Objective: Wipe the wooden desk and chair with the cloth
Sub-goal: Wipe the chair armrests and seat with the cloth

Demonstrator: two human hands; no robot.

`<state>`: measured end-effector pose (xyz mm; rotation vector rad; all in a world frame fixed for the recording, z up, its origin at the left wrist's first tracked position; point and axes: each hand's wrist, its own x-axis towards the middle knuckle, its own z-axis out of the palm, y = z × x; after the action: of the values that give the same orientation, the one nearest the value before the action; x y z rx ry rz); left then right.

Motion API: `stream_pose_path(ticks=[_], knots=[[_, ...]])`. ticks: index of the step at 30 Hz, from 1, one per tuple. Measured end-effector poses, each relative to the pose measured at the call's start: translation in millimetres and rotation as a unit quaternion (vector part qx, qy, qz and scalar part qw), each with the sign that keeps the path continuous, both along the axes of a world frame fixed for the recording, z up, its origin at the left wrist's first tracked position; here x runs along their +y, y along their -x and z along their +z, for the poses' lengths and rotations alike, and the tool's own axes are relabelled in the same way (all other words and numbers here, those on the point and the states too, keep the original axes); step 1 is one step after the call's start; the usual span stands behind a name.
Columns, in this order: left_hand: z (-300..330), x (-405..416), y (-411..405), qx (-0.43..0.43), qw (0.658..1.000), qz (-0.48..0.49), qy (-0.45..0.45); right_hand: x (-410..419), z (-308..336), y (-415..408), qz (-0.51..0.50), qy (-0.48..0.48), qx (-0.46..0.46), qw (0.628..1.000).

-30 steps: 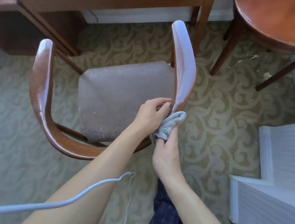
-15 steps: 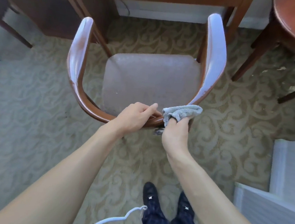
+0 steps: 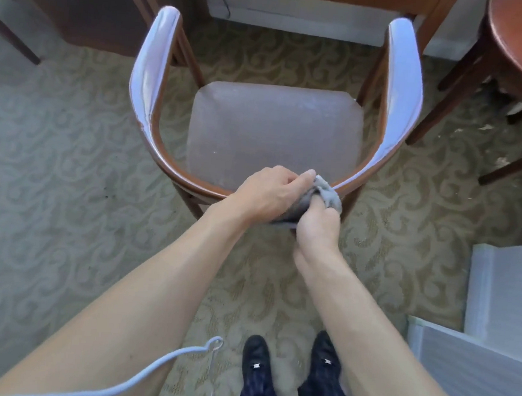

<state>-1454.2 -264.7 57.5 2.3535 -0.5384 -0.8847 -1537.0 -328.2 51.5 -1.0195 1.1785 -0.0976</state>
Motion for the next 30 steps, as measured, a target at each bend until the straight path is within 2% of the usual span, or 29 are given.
stream_pose_path(ticks=[3,6,9,13,16,18,20,24,27,30], knots=[[-2.8,0.8,-0.5,0.001,1.0,-0.016,-0.004,-49.9,-11.5,-13.3,-0.038,0.061,0.031,0.997],[-0.6,0.8,-2.1,0.003,1.0,-0.015,0.004,-60.6,-12.8,-25.2,-0.068,0.049,0.045,0.995],[0.5,-0.7,-1.8,0.006,1.0,-0.017,0.004,-22.5,2.8,-23.8,-0.065,0.044,0.047,0.996],[-5.0,3.9,-10.9,0.051,0.998,-0.007,0.048,40.8,9.8,-26.3,-0.048,-0.063,0.014,0.997],[-1.3,11.7,-16.6,0.12,0.987,0.027,0.108,72.4,2.4,-24.1,0.0,-0.064,0.0,0.998],[4.3,16.4,-18.3,0.119,0.986,0.021,0.118,75.4,-0.1,-24.1,0.004,-0.07,-0.007,0.998],[13.4,27.3,-22.2,0.073,0.992,0.005,0.105,67.2,3.9,-23.0,-0.012,-0.049,-0.002,0.999],[22.9,76.8,-47.5,-0.128,0.992,-0.008,0.008,26.0,-0.2,-18.2,-0.081,0.052,0.029,0.995],[5.0,113.0,-56.1,-0.145,0.986,-0.031,-0.079,3.2,-7.6,-21.4,-0.117,0.101,0.043,0.987],[-20.0,120.5,-46.2,-0.224,0.965,-0.082,-0.105,24.2,-10.0,-29.3,-0.12,0.056,0.046,0.99]])
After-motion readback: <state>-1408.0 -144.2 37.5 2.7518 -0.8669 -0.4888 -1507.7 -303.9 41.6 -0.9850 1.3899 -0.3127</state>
